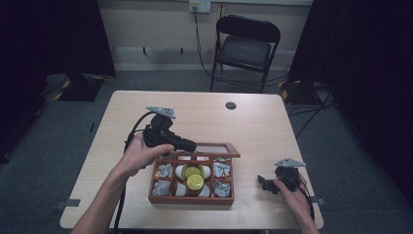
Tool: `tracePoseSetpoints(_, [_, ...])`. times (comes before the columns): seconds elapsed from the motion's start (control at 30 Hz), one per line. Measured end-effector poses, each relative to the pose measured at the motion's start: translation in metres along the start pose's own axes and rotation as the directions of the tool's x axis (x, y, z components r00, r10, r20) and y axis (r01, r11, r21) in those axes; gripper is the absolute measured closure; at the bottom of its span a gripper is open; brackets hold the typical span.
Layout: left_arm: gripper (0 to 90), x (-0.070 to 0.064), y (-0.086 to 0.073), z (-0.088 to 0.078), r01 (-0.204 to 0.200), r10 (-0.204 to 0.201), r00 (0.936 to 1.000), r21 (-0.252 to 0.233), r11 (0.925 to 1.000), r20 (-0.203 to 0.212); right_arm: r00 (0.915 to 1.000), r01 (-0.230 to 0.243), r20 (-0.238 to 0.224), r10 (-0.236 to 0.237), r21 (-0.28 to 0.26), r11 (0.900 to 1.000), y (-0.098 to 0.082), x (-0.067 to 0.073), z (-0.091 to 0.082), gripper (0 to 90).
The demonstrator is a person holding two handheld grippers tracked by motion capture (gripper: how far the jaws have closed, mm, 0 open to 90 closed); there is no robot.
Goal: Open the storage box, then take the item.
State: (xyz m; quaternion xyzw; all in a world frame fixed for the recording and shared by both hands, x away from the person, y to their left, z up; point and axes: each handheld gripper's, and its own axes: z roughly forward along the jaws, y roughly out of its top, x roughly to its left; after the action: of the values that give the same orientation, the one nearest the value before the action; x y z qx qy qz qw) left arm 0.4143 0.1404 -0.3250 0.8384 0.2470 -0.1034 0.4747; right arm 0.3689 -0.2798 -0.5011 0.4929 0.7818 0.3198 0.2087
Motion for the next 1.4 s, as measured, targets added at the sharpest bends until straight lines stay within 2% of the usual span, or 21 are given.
tracePoseSetpoints(0.13, [81.0,0.003,0.001,0.0,0.02,-0.02,0.9997,0.005,0.9998,0.015,1.0,-0.002,0.001,0.002,0.003,1.0,0.001,0.0,0.001,1.9])
tracePoseSetpoints(0.23, [81.1,0.002,0.002,-0.001,0.021,-0.021,0.9997,0.004,0.9998,0.009,1.0,-0.002,0.001,0.002,0.003,1.0,0.001,0.0,0.001,1.9])
tracePoseSetpoints(0.47, [81.0,0.0,0.001,0.0,0.015,-0.015,0.9999,0.016,0.9998,0.006,1.0,0.002,-0.003,-0.002,0.004,1.0,0.0,0.001,0.0,1.9])
tracePoseSetpoints(0.57, [81.1,-0.002,-0.001,0.0,0.0,0.0,1.0,0.009,1.0,-0.008,0.9999,0.01,-0.009,-0.01,0.004,1.0,0.0,0.001,-0.001,2.0])
tracePoseSetpoints(0.63, [81.1,-0.003,-0.001,0.002,-0.007,0.007,1.0,0.025,0.9997,-0.004,0.9998,0.013,-0.012,-0.013,0.003,1.0,-0.001,0.002,-0.001,2.0])
tracePoseSetpoints(0.7, [81.1,-0.002,0.0,0.001,-0.003,0.003,1.0,0.017,0.9999,-0.003,0.9997,0.019,-0.015,-0.019,0.006,1.0,0.0,0.002,-0.002,4.7])
tracePoseSetpoints(0.8, [81.1,0.001,0.001,-0.001,0.0,0.0,1.0,0.001,1.0,-0.003,0.9991,0.029,-0.031,-0.029,-0.004,1.0,0.002,0.004,-0.004,16.9])
tracePoseSetpoints(0.87, [81.2,0.001,0.002,-0.001,0.004,-0.004,1.0,0.002,1.0,0.0,0.9986,0.031,-0.043,-0.031,-0.005,1.0,0.003,0.007,-0.005,14.6])
tracePoseSetpoints(0.93, [81.2,0.001,0.002,-0.001,0.006,-0.006,1.0,0.004,1.0,-0.003,0.9974,0.032,-0.064,-0.032,-0.007,0.999,0.004,0.009,-0.007,16.1])
tracePoseSetpoints(1.0, [81.1,0.0,0.002,0.0,0.006,-0.006,1.0,0.007,1.0,-0.002,0.9965,0.024,-0.08,-0.026,-0.029,0.999,0.007,0.014,-0.01,16.3])
tracePoseSetpoints(1.2, [81.2,0.0,0.004,-0.001,0.002,-0.002,0.9999,0.006,1.0,-0.011,0.9902,0.049,-0.127,-0.058,-0.073,0.996,0.012,0.029,-0.016,16.9])
tracePoseSetpoints(1.27, [81.2,0.001,0.005,-0.002,0.001,-0.001,1.0,0.004,1.0,-0.008,0.9851,0.06,-0.155,-0.074,-0.095,0.994,0.015,0.035,-0.02,16.9])
tracePoseSetpoints(1.33, [81.2,0.001,0.006,-0.003,-0.001,0.0,0.9996,-0.022,0.9997,-0.027,0.9811,0.065,-0.174,-0.085,-0.116,0.991,0.017,0.039,-0.023,18.2])
tracePoseSetpoints(1.4, [81.2,0.002,0.008,-0.004,-0.002,0.001,0.9998,-0.014,0.9999,-0.021,0.9784,0.065,-0.186,-0.09,-0.137,0.988,0.019,0.042,-0.026,19.2])
